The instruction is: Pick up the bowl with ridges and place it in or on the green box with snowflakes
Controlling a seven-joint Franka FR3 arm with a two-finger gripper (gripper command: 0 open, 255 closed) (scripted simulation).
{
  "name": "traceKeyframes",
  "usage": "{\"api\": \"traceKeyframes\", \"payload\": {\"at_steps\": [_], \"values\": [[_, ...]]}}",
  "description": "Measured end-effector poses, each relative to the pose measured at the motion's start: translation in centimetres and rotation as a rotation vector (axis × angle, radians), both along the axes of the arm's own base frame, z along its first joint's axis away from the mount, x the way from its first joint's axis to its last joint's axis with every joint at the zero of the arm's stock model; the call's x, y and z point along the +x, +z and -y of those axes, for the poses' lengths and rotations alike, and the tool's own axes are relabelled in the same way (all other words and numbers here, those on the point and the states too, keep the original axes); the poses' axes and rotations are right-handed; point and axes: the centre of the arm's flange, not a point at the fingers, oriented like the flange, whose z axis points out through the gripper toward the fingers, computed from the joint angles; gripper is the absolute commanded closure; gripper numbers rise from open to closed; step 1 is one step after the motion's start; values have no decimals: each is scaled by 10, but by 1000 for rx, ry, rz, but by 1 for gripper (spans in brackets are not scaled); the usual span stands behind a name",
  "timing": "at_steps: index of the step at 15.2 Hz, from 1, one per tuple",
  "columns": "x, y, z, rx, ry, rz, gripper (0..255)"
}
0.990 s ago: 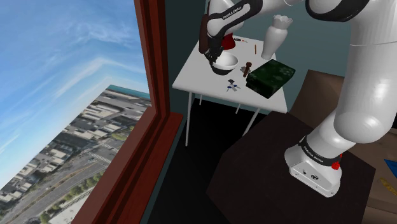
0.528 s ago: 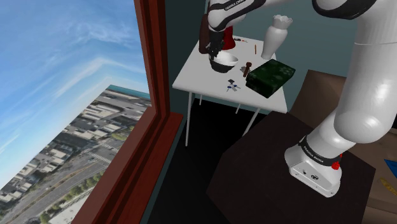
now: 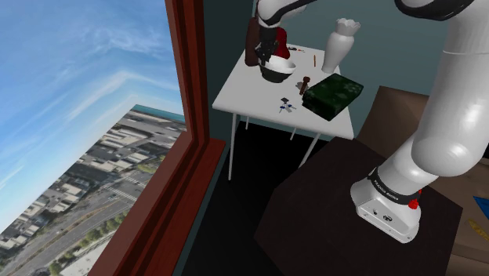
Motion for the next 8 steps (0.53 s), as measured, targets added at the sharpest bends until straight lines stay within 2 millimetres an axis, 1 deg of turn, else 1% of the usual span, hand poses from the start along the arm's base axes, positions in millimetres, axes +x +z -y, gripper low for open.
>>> {"api": "traceKeyframes", "payload": {"at_steps": [8], "values": [[2,42,0,0,0,0,255]]}}
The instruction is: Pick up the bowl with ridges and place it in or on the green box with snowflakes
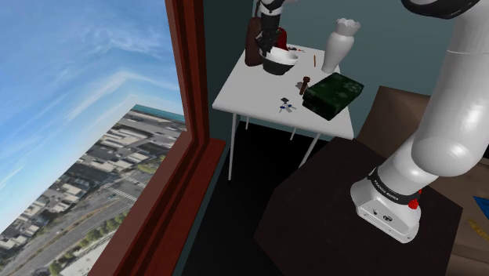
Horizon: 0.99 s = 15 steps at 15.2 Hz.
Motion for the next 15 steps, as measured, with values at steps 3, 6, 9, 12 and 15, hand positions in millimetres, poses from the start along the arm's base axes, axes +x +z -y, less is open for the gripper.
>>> {"api": "traceKeyframes", "payload": {"at_steps": [3,6,9,12,15], "values": [[0,17,0,0,0,0,255],[0,33,0,0,0,0,255],[-2,46,0,0,0,0,255],[-26,55,13,0,0,0,255],[-56,58,33,-1,-1,0,255]]}}
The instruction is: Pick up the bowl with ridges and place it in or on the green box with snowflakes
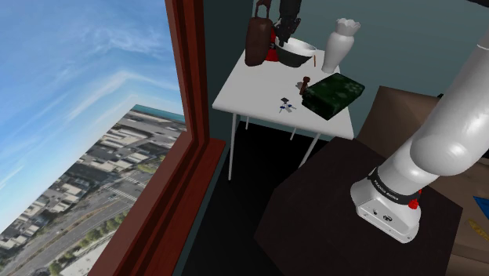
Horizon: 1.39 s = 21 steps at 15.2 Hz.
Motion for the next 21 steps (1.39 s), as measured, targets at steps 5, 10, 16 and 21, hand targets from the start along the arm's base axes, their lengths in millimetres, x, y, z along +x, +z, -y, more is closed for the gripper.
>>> {"api": "traceKeyframes", "payload": {"at_steps": [5,10,16,21], "values": [[-56,12,32,0,0,0,255],[-115,22,68,0,0,0,255],[-178,32,108,0,0,0,255],[-218,33,131,1,0,0,255]]}}
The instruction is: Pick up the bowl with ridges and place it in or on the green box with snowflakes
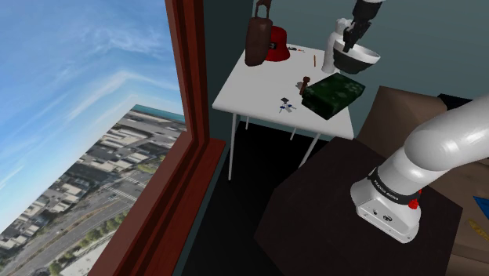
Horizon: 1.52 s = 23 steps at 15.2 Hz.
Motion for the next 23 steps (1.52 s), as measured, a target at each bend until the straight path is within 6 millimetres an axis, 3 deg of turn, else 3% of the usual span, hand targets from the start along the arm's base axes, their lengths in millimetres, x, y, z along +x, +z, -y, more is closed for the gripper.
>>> {"api": "traceKeyframes", "payload": {"at_steps": [20,23], "values": [[-3,-105,2,0,2,1,255],[-3,-110,2,-1,2,2,255]]}}
